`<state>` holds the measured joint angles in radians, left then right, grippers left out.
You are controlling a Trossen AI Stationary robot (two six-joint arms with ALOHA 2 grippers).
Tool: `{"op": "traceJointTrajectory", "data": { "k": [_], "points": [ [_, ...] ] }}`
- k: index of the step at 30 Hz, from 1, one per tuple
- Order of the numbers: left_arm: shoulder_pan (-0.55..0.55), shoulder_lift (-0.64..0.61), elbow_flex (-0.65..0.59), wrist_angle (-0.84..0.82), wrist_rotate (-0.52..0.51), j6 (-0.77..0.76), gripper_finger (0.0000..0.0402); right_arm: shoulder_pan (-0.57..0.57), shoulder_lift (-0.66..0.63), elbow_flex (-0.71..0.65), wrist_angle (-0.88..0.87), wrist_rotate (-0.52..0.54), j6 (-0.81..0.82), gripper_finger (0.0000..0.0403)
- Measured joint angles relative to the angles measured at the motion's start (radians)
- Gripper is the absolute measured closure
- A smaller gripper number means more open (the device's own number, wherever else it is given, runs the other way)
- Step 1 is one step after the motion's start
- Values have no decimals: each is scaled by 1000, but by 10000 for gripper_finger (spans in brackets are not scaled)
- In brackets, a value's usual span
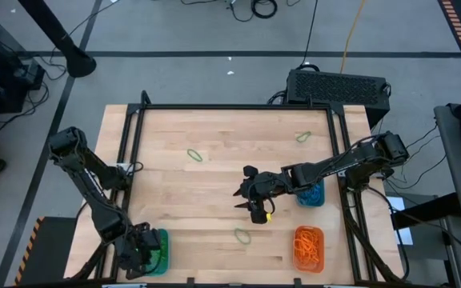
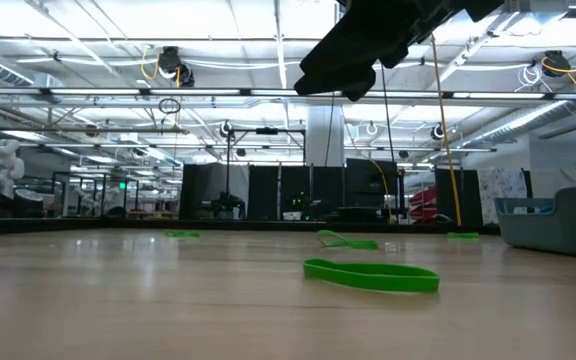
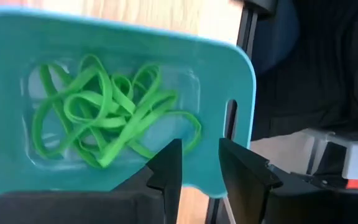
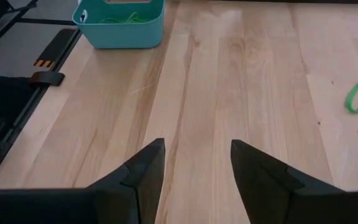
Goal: Sort rubber bands into baskets
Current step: Put the green rubber band into the green bin
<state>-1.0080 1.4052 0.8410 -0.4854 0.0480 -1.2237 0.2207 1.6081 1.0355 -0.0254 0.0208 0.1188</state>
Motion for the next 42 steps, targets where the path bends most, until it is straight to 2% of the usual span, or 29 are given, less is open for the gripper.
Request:
{"op": "traceJointTrajectory", "data": {
  "k": [6, 10, 14, 16, 19, 24, 27, 34, 38, 42],
  "points": [
    [80, 0, 0, -2, 2, 189, 288, 0, -1, 0, -27, 0, 15, 227],
    [168, 0, 0, -6, -21, 410, 288, -4, -41, 0, -170, 7, 66, 227],
    [272, -2, 0, -21, -105, 679, 288, -37, -108, 1, -369, 118, 140, 231],
    [327, -2, 0, -16, -180, 814, 288, -73, -142, 1, -481, 159, 168, 237],
    [414, -2, 0, 40, -261, 988, 288, -159, -188, 1, -615, 161, 219, 248],
    [548, -2, 0, 291, -251, 1218, 288, -366, -218, 1, -843, 184, 288, 265],
    [601, -2, 0, 429, -228, 1307, 288, -506, -215, -6, -910, 222, 291, 271],
    [648, -2, -11, 581, -145, 1367, 288, -753, -156, -56, -845, 198, 253, 273],
    [648, -2, -82, 699, -125, 1400, 288, -841, -98, -85, -819, 140, 261, 273],
    [656, -1, -124, 775, -126, 1414, 288, -876, -51, -98, -757, 133, 247, 273]
  ]
}}
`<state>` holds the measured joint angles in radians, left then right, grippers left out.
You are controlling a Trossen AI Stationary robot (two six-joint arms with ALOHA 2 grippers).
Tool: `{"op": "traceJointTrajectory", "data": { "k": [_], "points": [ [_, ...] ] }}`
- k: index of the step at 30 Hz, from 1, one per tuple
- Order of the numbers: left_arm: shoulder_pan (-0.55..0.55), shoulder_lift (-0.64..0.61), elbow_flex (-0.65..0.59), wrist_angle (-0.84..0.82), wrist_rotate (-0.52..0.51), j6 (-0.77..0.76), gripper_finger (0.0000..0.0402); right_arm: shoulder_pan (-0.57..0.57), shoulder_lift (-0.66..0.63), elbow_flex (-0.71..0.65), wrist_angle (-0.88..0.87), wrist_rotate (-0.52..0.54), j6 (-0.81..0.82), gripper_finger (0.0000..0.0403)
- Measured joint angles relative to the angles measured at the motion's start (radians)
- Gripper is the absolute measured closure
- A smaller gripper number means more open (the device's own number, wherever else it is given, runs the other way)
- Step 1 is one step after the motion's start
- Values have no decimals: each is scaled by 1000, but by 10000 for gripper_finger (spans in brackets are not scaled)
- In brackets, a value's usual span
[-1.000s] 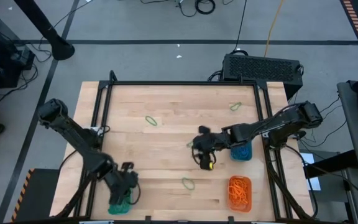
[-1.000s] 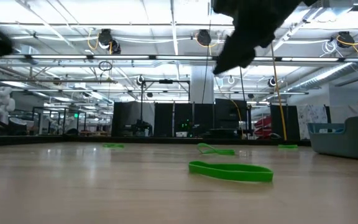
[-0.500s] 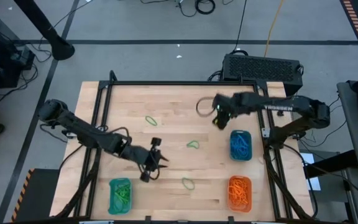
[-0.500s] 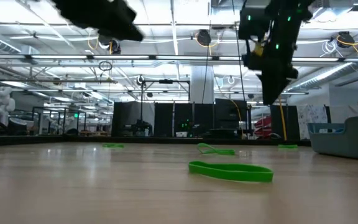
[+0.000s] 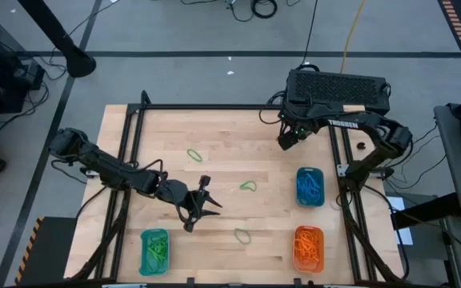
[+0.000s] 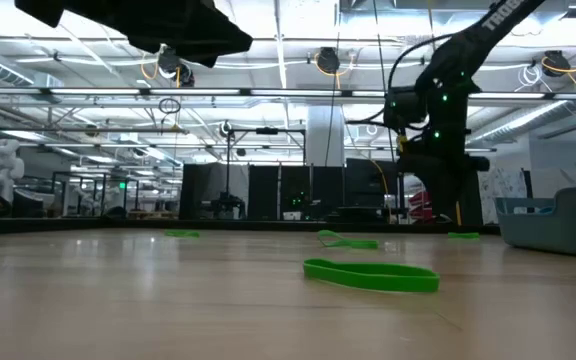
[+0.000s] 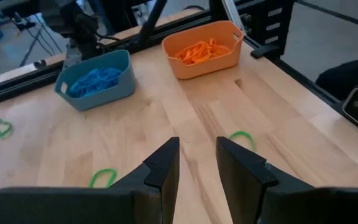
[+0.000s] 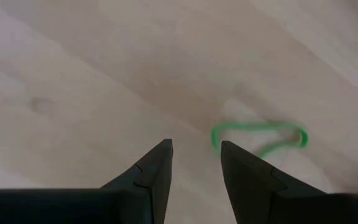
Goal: Sort rubber bands into baskets
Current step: Put the green rubber band into the green bin
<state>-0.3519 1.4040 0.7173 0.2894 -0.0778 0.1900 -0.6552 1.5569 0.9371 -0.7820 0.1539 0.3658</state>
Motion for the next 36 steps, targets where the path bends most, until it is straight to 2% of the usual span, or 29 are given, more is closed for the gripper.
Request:
{"op": "traceJointTrajectory", "data": {
  "k": [15, 19, 25, 28, 31, 34, 36],
  "points": [
    [0, 0, -5, 17, 48, -54, 288, -57, 185, 2, 23, 7, -34, 273],
    [-2, 0, -5, 14, 48, -54, 288, -57, 194, 3, 11, 16, -37, 297],
    [-2, 0, -5, 4, 48, -54, 288, -58, 150, -5, 5, 56, -47, 393],
    [-4, 0, -5, 4, 48, -55, 288, -62, 112, -6, -2, 75, -54, 396],
    [-4, 0, -5, -2, 48, -54, 288, -54, 56, -5, -17, 47, -64, 401],
    [0, 0, -42, 52, 48, -47, 288, -40, -31, -5, -6, -48, -62, 402],
    [11, 1, -105, 174, 45, -32, 288, -11, -88, -5, 9, -139, -57, 402]
  ]
}}
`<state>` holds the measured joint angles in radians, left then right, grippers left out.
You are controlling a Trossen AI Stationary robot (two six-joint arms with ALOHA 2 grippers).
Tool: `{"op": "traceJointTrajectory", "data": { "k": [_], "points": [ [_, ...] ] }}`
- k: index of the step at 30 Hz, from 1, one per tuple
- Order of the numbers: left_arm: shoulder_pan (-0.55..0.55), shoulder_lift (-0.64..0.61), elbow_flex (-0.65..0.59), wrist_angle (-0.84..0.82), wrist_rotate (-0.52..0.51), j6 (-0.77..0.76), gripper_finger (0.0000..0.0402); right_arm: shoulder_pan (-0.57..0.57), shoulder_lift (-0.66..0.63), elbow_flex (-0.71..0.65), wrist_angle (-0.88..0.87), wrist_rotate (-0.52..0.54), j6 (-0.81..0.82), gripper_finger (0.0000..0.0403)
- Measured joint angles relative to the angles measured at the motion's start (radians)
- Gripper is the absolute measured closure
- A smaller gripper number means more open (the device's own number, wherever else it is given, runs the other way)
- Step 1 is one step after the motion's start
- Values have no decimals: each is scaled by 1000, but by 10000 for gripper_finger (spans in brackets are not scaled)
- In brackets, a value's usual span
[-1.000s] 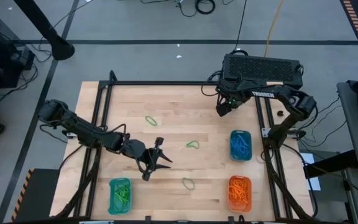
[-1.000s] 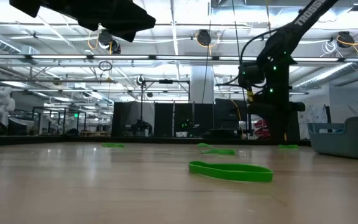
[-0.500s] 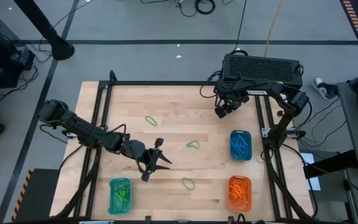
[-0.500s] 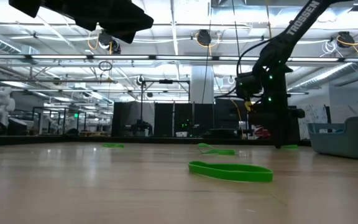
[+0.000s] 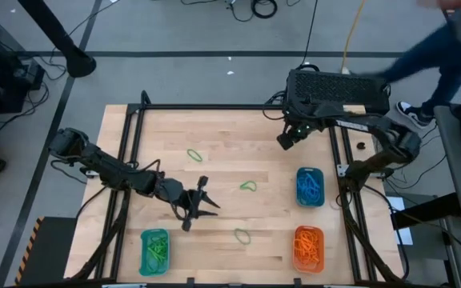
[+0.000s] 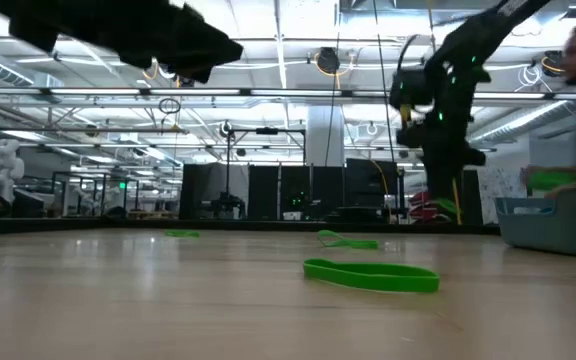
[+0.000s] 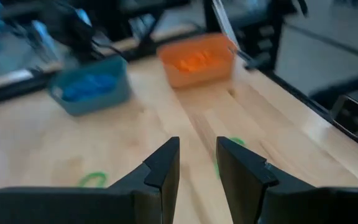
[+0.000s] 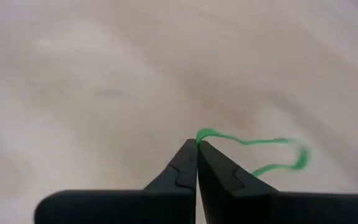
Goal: Sort rubber bands into baskets
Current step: Put the green rubber band into the green bin
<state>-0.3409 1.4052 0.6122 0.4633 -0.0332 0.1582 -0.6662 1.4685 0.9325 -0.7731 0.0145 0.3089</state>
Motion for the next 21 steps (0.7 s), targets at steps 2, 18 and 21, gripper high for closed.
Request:
{"op": "traceJointTrajectory", "data": {
  "k": [2, 18, 21],
  "points": [
    [19, 0, -69, 156, -5, 4, 288, 41, -57, 0, 39, -85, 14, 402],
    [42, 52, -167, 502, -140, -19, 288, 514, -221, 2, 642, -337, 153, 403],
    [35, 101, -167, 573, -134, -8, 280, 597, -199, 2, 722, -337, 160, 403]
  ]
}}
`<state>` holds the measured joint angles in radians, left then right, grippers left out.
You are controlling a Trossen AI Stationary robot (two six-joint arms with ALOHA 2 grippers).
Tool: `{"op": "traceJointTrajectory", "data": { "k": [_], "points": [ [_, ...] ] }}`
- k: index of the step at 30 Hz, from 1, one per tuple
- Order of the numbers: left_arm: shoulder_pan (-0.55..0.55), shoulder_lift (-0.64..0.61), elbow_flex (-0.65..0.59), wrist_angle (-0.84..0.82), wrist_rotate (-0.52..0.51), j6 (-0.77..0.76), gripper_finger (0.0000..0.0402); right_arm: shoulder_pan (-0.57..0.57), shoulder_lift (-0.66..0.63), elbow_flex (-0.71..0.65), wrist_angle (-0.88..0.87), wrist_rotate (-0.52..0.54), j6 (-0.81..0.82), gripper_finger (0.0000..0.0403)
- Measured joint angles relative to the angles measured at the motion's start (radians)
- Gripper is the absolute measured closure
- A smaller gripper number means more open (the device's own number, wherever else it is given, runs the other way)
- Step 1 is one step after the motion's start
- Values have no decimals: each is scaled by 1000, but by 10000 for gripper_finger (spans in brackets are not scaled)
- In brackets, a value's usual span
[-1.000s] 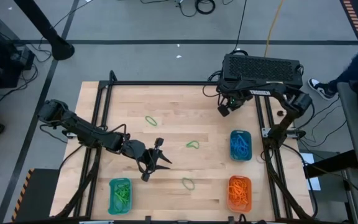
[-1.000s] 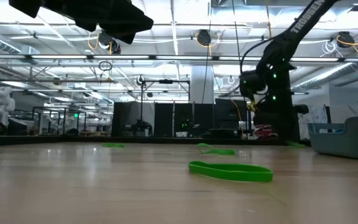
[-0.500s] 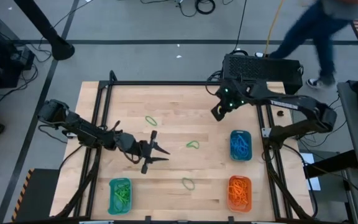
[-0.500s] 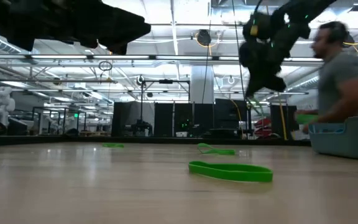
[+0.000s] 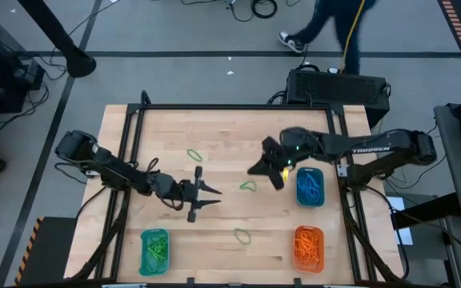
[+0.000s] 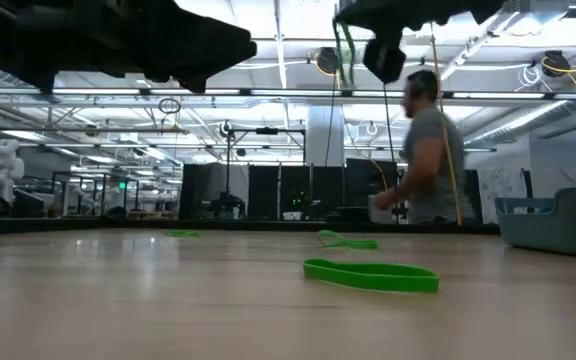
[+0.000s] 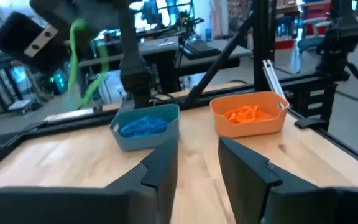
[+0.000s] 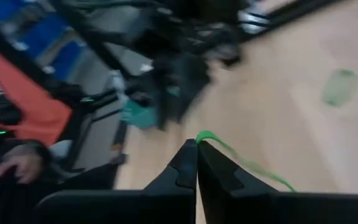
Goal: Sort rubber bands into baskets
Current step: Put the green rubber band into the green bin
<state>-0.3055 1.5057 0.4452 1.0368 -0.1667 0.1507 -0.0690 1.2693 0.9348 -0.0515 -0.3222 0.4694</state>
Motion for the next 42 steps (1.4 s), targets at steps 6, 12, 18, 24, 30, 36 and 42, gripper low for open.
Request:
{"op": "traceJointTrajectory", "data": {
  "k": [6, 12, 18, 24, 30, 36, 42],
  "points": [
    [-5, 123, 42, 127, 45, 18, 213, 126, 82, 0, 138, 0, 22, 402],
    [-4, 206, 139, 127, 5, 15, 135, 220, 181, 0, 235, 1, 44, 402],
    [-4, 235, 170, 128, -3, 14, 85, 282, 242, 9, 287, 4, 61, 402],
    [-5, 236, 204, 69, 140, -38, 77, 294, 255, 38, 290, 103, 37, 402],
    [-3, 236, 250, -21, 84, -40, 77, 293, 254, 63, 290, 142, 16, 402],
    [-4, 236, 258, -34, 84, -40, 80, 293, 254, 63, 288, 183, 16, 402],
    [-5, 236, 258, -34, 41, -39, 148, 293, 254, 63, 283, 191, 13, 402]
  ]
}}
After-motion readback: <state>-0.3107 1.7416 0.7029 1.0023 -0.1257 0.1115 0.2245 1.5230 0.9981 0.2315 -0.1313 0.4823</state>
